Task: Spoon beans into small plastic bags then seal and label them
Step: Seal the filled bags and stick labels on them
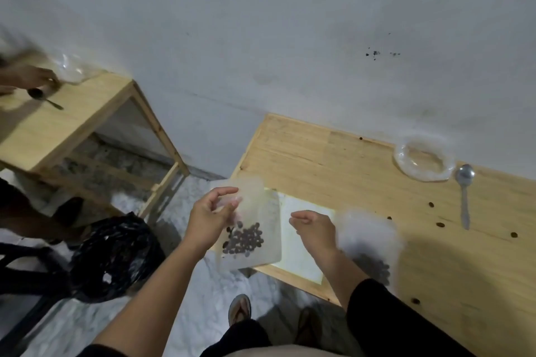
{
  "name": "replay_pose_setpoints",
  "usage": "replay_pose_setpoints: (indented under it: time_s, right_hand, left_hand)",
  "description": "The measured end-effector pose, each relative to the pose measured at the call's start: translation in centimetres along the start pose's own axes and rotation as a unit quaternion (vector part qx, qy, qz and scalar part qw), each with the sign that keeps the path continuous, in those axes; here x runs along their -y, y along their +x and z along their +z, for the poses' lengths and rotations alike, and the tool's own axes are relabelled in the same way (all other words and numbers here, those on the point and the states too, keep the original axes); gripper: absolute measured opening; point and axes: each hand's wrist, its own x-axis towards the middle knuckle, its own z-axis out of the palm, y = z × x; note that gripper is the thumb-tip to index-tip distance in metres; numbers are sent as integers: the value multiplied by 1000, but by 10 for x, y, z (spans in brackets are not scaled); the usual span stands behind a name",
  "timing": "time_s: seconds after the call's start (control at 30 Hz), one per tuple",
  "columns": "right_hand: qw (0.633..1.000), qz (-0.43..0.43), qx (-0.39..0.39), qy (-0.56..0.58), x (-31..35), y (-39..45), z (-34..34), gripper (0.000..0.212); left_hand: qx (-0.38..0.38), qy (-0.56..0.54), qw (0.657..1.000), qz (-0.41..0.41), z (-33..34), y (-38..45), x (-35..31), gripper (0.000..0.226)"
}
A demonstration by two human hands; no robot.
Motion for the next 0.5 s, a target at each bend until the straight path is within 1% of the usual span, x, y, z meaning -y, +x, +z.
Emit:
replay_pose_setpoints:
  time_s: [0.07, 0.13, 0.27, 0.37, 0.5]
  right_hand:
    - [999, 0, -4, -45, -7, -3, 11, 16]
    - [997, 0, -20, -74, -11, -6, 22, 17]
    - [991, 8, -75, -108, -11, -10, 48, 18]
    - [983, -7, -110, -144, -10, -9, 66, 16]
    - [970, 13, -147, -191, -8, -6, 84, 13]
  left_hand:
    - [3, 9, 1000, -11, -12, 2, 11, 18]
    - [23, 10, 1000, -18, -23, 6, 19, 21]
    - [68, 31, 997, -23, -45, 20, 32, 23]
    - [97, 41, 994, -22, -57, 31, 37, 23]
    - [130, 52, 990, -15, -69, 42, 43, 23]
